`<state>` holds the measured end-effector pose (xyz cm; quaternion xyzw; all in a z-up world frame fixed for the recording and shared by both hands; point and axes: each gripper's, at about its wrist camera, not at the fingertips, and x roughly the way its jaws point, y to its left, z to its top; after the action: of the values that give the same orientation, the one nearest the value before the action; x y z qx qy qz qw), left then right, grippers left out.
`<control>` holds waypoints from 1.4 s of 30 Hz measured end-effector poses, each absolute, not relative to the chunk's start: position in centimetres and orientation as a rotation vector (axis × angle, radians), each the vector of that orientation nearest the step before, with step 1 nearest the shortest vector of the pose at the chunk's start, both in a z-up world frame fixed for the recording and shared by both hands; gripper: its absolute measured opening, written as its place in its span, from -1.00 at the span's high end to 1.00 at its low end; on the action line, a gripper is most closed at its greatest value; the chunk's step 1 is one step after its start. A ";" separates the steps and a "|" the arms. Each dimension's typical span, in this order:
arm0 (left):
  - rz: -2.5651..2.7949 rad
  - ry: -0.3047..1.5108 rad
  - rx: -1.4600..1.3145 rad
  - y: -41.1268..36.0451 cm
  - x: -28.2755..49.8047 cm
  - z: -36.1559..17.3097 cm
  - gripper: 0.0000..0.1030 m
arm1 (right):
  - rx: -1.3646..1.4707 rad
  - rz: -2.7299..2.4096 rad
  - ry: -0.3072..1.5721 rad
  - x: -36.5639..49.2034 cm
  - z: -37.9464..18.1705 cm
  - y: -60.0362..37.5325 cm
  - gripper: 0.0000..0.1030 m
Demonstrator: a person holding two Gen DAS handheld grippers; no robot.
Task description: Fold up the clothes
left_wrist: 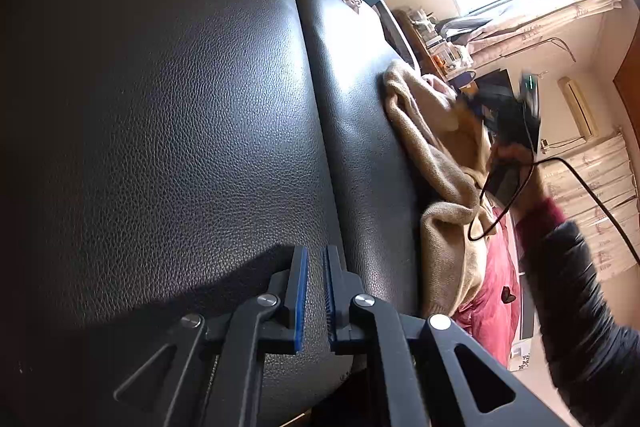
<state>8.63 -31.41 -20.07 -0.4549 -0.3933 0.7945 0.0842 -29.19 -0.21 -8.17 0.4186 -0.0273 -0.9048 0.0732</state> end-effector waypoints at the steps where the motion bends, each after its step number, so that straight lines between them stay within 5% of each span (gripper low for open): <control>1: 2.373 -1.185 -1.359 -31.9 8.9 -20.2 0.87 | 1.213 -2.685 0.131 -28.6 -7.7 -3.3 0.77; 3: 2.373 -1.191 -1.359 -31.8 9.0 -20.2 0.87 | 1.133 -2.580 0.456 -27.1 -7.5 -8.8 0.77; 6: 2.367 -1.181 -1.376 -31.1 8.9 -20.2 0.87 | 1.073 -2.358 0.652 -23.7 -8.9 -15.6 0.77; 15: 2.418 -1.206 -1.374 -31.3 9.9 -19.4 0.87 | 1.007 -1.858 0.470 -10.6 -9.6 -25.0 0.66; 20: 2.465 -1.250 -1.347 -32.0 11.1 -19.1 0.87 | 0.939 -1.843 0.490 -6.3 -8.3 -23.0 0.04; 24: 2.507 -1.331 -1.302 -33.2 12.1 -19.0 0.71 | 0.955 -1.937 0.472 -6.8 -8.7 -19.8 -0.07; 26: 2.499 -1.411 -1.278 -34.0 12.3 -19.2 0.70 | 1.026 -1.966 0.413 -7.3 -9.4 -17.8 -0.29; 29: 2.466 -1.526 -1.230 -34.7 12.6 -19.7 0.70 | 1.121 -1.939 0.354 -7.5 -10.6 -16.4 -0.29; 34: 2.503 -1.501 -1.240 -34.2 12.9 -19.4 0.70 | 1.106 -1.961 0.507 -5.6 -11.9 -19.2 -0.59; 35: 2.518 -1.483 -1.243 -34.1 12.9 -19.1 0.70 | 1.149 -1.963 0.544 -5.7 -13.1 -20.0 -0.52; 37: 2.532 -1.465 -1.246 -34.3 13.2 -18.4 0.70 | 1.203 -1.932 0.491 -5.7 -14.8 -20.7 0.04; 39: 2.546 -1.489 -1.225 -34.8 13.1 -18.1 0.69 | 1.185 -1.953 0.354 -5.4 -14.1 -19.8 0.34; 40: 2.552 -1.500 -1.215 -35.1 13.1 -17.9 0.69 | 1.184 -1.958 0.289 -5.2 -13.5 -19.2 0.87; 42: 2.575 -1.512 -1.203 -36.0 13.8 -17.5 0.69 | 1.148 -1.928 0.133 -4.5 -11.9 -17.8 0.86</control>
<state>13.82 -35.99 -17.51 -0.3734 -0.4693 0.7992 -0.0391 -4.49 -17.83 -11.89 0.4604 0.0533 -0.7736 0.4320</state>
